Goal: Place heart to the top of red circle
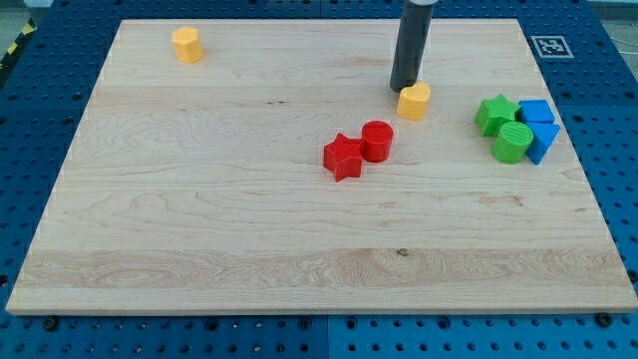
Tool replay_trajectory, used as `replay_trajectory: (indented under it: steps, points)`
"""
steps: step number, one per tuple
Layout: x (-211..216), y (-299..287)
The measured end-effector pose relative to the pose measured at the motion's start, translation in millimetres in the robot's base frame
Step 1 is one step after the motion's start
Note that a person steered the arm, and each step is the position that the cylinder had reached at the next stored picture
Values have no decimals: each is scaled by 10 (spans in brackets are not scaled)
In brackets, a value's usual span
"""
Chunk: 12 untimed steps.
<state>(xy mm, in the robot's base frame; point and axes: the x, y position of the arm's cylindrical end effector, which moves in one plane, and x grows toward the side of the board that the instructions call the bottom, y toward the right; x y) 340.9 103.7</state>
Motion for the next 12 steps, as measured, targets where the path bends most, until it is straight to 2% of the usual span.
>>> replay_trajectory:
  steps: [1,2,3,4,6,8,9,12]
  points:
    - [-58,23]
    - [-164,356]
    - [-85,674]
    - [39,678]
    - [221,268]
    - [259,102]
    - [258,-165]
    - [174,-276]
